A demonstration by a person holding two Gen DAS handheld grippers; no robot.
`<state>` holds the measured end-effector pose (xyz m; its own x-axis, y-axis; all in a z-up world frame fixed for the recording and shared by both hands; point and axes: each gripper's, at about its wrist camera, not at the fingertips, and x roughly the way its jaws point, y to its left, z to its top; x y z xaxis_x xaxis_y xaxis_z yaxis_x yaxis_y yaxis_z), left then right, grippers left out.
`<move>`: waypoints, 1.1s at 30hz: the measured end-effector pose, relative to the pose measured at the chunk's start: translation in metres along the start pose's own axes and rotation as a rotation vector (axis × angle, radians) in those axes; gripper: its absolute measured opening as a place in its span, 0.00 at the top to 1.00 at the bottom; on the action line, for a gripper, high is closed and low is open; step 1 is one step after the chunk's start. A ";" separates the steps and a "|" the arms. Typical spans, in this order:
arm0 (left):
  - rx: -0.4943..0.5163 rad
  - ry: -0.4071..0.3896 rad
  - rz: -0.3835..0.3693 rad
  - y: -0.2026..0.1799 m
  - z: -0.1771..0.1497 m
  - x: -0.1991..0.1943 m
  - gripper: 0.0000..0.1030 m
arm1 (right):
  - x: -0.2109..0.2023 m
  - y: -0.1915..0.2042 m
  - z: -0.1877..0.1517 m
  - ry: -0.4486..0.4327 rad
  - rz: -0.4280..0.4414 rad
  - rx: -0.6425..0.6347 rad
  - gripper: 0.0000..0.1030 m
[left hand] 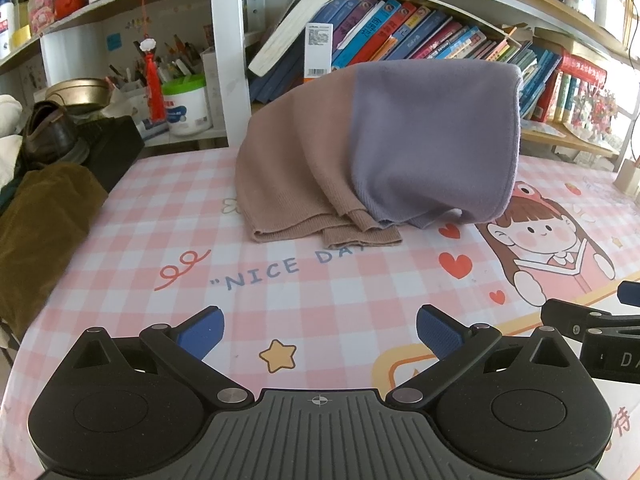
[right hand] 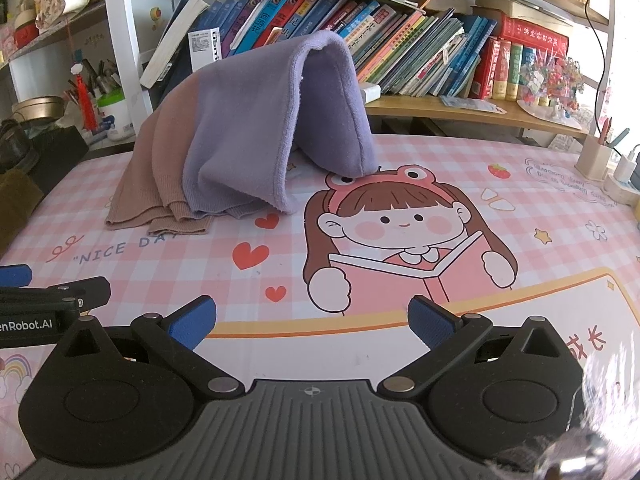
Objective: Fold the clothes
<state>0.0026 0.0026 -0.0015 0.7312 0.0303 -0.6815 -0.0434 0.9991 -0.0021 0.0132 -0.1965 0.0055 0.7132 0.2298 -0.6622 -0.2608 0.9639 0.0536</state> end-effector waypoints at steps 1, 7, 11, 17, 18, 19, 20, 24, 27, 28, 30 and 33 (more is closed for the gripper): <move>-0.001 0.000 0.001 0.000 0.000 0.000 0.00 | 0.000 0.000 0.000 0.000 0.000 0.000 0.00; -0.010 0.004 0.016 0.000 -0.001 -0.001 0.00 | 0.001 0.001 -0.001 0.002 0.006 -0.002 0.00; -0.013 0.013 0.023 0.000 -0.003 -0.001 0.00 | 0.002 0.001 -0.003 0.008 0.012 -0.005 0.00; -0.015 0.024 0.027 -0.004 -0.006 -0.003 0.00 | 0.002 -0.003 -0.007 0.023 0.023 -0.004 0.00; -0.014 0.025 0.027 -0.006 -0.007 -0.003 0.00 | 0.002 -0.004 -0.008 0.025 0.025 -0.004 0.00; -0.013 0.027 0.029 -0.007 -0.008 -0.004 0.00 | 0.002 -0.006 -0.008 0.027 0.027 -0.003 0.00; -0.013 0.028 0.031 -0.009 -0.008 -0.004 0.00 | 0.002 -0.007 -0.009 0.029 0.030 -0.003 0.00; -0.011 0.033 0.038 -0.018 -0.009 -0.006 0.00 | 0.001 -0.015 -0.011 0.034 0.041 -0.001 0.00; -0.009 0.036 0.036 -0.028 -0.009 -0.007 0.00 | 0.000 -0.025 -0.012 0.035 0.051 0.001 0.00; -0.010 0.035 0.037 -0.033 -0.009 -0.008 0.00 | -0.001 -0.028 -0.012 0.036 0.055 0.000 0.00; -0.013 0.035 0.039 -0.043 -0.009 -0.010 0.00 | -0.002 -0.038 -0.012 0.036 0.064 -0.006 0.00; -0.061 0.027 0.093 -0.061 -0.009 -0.013 0.00 | -0.006 -0.055 -0.011 0.037 0.073 -0.011 0.00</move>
<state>-0.0101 -0.0591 0.0005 0.7036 0.1214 -0.7002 -0.1523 0.9882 0.0184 0.0162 -0.2527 -0.0021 0.6677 0.2943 -0.6838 -0.3185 0.9432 0.0948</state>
